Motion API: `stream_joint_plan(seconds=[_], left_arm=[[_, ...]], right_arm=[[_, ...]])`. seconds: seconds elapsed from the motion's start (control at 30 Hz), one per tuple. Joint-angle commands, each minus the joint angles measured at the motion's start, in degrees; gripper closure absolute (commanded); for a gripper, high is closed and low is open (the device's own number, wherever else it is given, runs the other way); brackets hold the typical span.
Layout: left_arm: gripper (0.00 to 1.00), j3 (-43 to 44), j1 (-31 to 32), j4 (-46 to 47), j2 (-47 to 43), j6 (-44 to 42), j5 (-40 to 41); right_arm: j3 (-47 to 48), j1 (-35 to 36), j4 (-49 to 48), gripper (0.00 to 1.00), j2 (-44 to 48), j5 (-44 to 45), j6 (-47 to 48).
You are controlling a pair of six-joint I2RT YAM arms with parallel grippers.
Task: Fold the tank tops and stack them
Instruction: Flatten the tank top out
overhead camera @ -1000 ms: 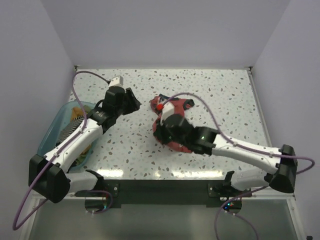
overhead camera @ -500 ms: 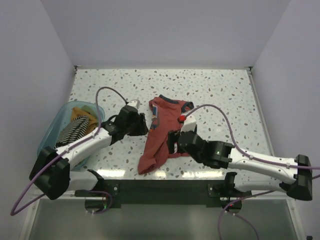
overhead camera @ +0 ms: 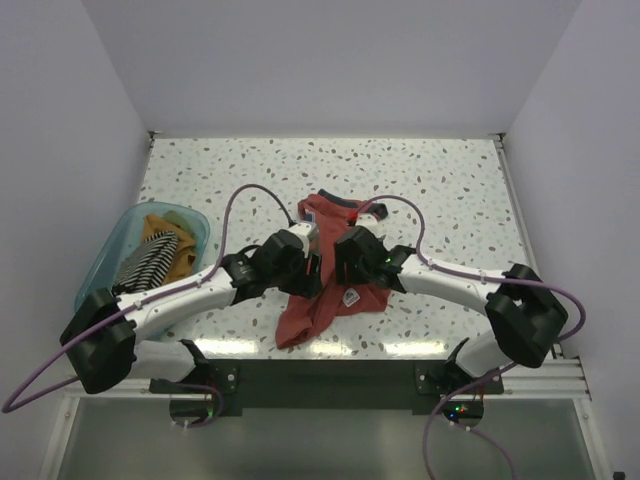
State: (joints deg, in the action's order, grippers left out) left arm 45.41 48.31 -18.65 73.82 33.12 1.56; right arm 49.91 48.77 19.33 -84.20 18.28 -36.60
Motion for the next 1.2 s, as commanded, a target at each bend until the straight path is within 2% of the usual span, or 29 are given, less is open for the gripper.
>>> stream_joint_plan(seconds=[0.0, 0.1, 0.17, 0.2, 0.23, 0.27, 0.3, 0.37, 0.4, 0.47, 0.53, 0.57, 0.67, 0.77, 0.83, 1.0, 1.1, 1.17], left_arm=[[0.33, -0.4, 1.0, 0.8, 0.3, -2.0, -2.7], [0.31, -0.5, 1.6, 2.5, 2.4, -3.2, -5.0], [0.32, -0.7, 2.0, 3.1, 5.1, -3.5, -4.8], [0.35, -0.7, 2.0, 3.2, 6.1, -3.6, -4.2], [0.37, -0.8, 2.0, 3.4, 7.6, -3.5, -3.9], [0.44, -0.9, 2.0, 3.4, 8.3, -3.4, -3.7], [0.49, -1.1, 2.0, 3.7, 8.6, -3.0, -2.8], [0.65, -1.5, 2.0, 4.4, 9.1, -2.5, -1.8], [0.69, -1.4, 2.0, 4.6, 9.3, -2.5, -1.7], [0.84, -0.6, 2.0, 4.4, 10.4, -2.2, 0.9], [0.92, 0.4, 1.6, 2.8, 11.9, -1.7, 4.1], [1.00, 1.1, 1.3, 2.2, 12.1, -0.3, 7.6], [1.00, 0.0, -3.3, 3.2, 11.1, 1.8, 8.7], [1.00, 0.0, -10.9, 7.0, 9.2, 2.5, 7.2], [1.00, 2.1, -15.4, 9.1, 10.5, 2.7, 6.9], [1.00, 12.9, -23.6, 12.2, 18.0, 6.7, 3.6], [1.00, 14.6, -28.4, 16.2, 20.0, 10.2, -0.1], [1.00, 14.4, -30.9, 17.8, 20.5, 12.0, -4.8]], right_arm=[[2.3, -0.3, -4.5, 0.30, -1.8, -2.5, -0.7], [0.6, -0.5, -6.2, 0.32, -2.6, -2.1, -2.1], [-0.2, -0.7, -7.0, 0.43, -2.4, -1.6, -2.9], [-0.9, -0.8, -6.9, 0.57, -1.8, -0.8, -3.1], [-1.2, -0.9, -6.6, 0.65, -1.2, -0.4, -3.6], [-1.8, -1.0, -6.1, 0.72, -0.6, 0.3, -3.7], [-2.4, -1.0, -5.2, 0.84, 0.4, 1.0, -3.9], [-3.7, -1.0, -3.7, 0.93, 3.9, 2.4, -4.7], [-4.3, -1.0, -2.4, 1.00, 5.3, 2.9, -4.9], [-6.3, -1.0, -0.7, 1.00, 9.7, 3.9, -5.8], [-7.7, -1.0, 1.9, 1.00, 14.7, 4.8, -7.0], [-9.1, -1.0, 2.8, 1.00, 16.4, 5.2, -7.4], [-12.4, -1.0, 7.3, 1.00, 24.2, 7.8, -9.3], [-13.7, -1.5, 11.7, 1.00, 29.1, 13.7, -10.4], [-12.5, -6.4, 11.9, 1.00, 28.6, 13.5, -7.5], [-2.5, -26.4, 5.0, 1.00, 19.8, 3.3, 1.5], [5.8, -34.5, 4.1, 1.00, 16.4, -4.2, 3.2], [10.4, -35.5, 5.0, 1.00, 14.9, -7.3, 3.8]])
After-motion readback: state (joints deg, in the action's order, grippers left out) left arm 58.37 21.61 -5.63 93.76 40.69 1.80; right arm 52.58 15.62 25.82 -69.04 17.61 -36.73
